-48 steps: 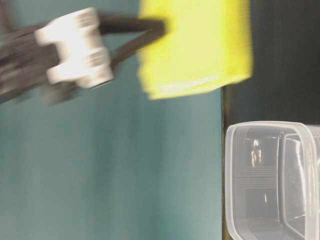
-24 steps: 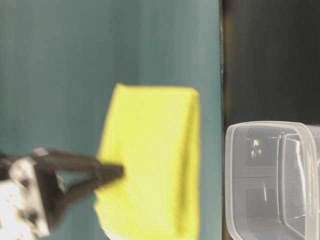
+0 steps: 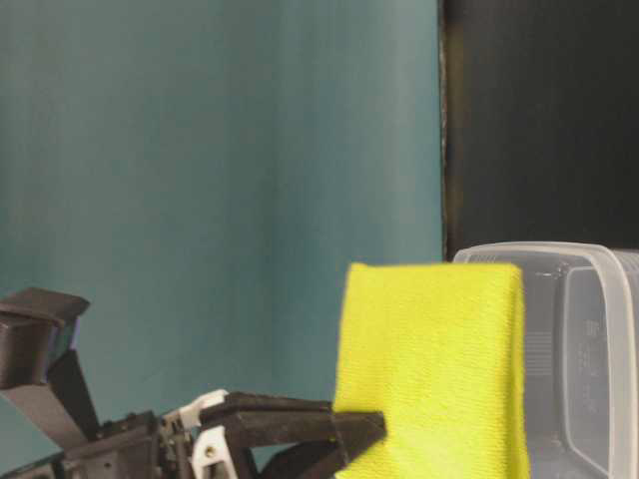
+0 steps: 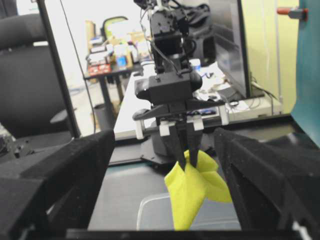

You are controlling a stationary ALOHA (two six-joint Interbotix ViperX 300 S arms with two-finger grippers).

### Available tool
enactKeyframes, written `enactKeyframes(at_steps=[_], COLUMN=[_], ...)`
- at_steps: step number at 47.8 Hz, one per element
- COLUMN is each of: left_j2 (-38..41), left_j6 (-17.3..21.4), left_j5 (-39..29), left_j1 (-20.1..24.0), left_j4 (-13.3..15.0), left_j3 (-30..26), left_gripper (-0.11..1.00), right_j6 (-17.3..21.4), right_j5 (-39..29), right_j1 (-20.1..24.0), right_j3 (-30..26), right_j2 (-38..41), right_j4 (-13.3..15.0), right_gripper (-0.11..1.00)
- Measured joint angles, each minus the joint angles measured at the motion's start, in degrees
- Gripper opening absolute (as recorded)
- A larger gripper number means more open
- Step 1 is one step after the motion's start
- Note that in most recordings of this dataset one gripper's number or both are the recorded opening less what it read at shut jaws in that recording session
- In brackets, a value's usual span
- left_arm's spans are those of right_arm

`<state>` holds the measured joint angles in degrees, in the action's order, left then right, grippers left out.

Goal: Place the yellow towel into the container with the left arm.
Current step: 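Lower the towel into the container and open the left gripper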

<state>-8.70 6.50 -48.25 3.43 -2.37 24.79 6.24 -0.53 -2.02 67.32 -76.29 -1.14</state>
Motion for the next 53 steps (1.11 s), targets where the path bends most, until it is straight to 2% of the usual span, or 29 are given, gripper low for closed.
enactKeyframes(at_steps=[14, 25, 29, 41, 47, 53], left_j2=[0.0, 0.0, -0.1, -6.2, -12.0, -16.9], left_j6=[-0.2, -0.7, -1.8, -4.0, -4.1, -4.2], left_j5=[1.0, 1.7, 2.1, 6.3, 12.4, 19.0], left_j1=[0.4, 0.4, 0.5, 0.6, 0.5, 0.4], left_j4=[0.0, 0.0, 0.0, 0.0, 0.1, 0.0], left_j3=[0.4, 0.7, 0.6, 0.2, 0.4, 2.8], left_gripper=[0.10, 0.77, 0.89, 0.89, 0.89, 0.89], right_j6=[0.0, 0.0, 0.0, 0.0, 0.0, 0.0], right_j5=[0.0, 0.0, 0.0, 0.0, 0.0, 0.0], right_j1=[-0.3, -0.3, -0.4, -0.4, -0.4, -0.4], right_j3=[0.0, 0.0, 0.0, 0.0, 0.0, 0.0], right_j2=[0.0, 0.0, 0.0, 0.0, 0.0, 0.0], right_j4=[-0.1, -0.1, 0.0, -0.1, -0.1, -0.1], right_gripper=[0.78, 0.78, 0.78, 0.78, 0.78, 0.78])
